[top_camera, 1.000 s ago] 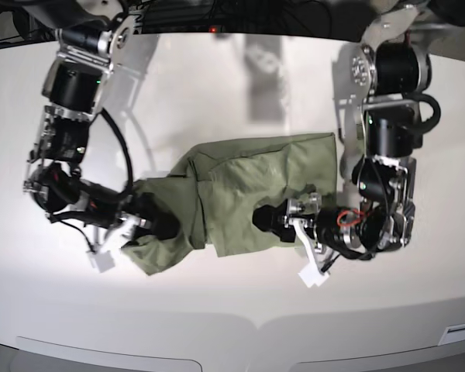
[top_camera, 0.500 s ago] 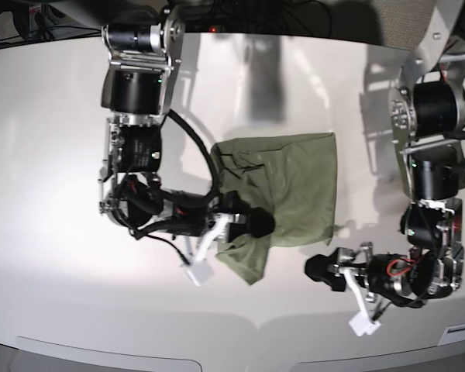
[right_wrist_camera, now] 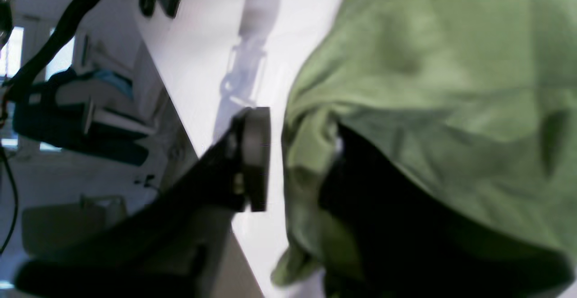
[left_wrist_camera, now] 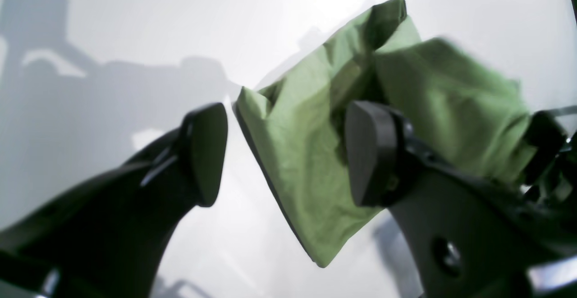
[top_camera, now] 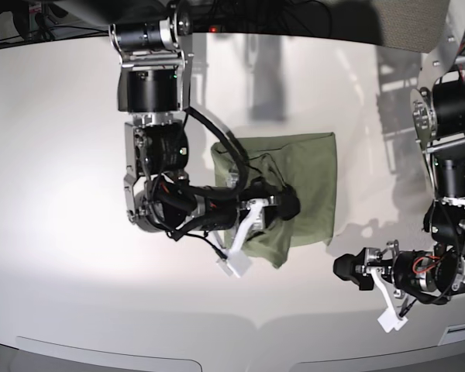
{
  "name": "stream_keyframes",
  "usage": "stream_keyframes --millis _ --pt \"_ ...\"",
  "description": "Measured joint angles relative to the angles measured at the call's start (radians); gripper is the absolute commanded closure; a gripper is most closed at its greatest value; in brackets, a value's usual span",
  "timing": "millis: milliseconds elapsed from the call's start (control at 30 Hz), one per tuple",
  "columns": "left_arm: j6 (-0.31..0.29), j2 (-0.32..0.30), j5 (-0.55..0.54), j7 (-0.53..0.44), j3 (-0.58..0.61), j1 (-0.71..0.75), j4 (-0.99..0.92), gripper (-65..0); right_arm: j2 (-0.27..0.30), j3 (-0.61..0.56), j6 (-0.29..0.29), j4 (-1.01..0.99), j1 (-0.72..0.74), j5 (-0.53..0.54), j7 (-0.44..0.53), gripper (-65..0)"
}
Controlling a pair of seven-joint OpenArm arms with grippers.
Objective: Fold the T-shirt properly
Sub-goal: 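Grasp the strip end with the right gripper and fold it over toward the left gripper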
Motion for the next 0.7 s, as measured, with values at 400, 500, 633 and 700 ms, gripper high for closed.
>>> stream_keyframes --millis 400,500,633,700 --pt "0.000 -0.002 0.000 -0.007 0.000 0.000 0.000 -40.1 0.000 -0.123 0.000 0.000 0.000 0.125 -0.071 -19.7" --pt "0.005 -0.002 0.000 -0.002 0.000 0.000 0.000 -40.1 0.001 -0.122 0.000 0.000 0.000 0.110 -0.025 -19.7" --pt "0.113 -0.005 -0.203 0.067 0.000 0.006 0.000 -40.1 -0.002 -0.100 0.000 0.000 0.027 -0.131 0.168 -19.7" --pt "0.112 -0.011 -0.325 0.061 0.001 0.005 0.000 -40.1 0.000 -0.078 0.000 0.000 0.057 -0.229 0.234 -19.7"
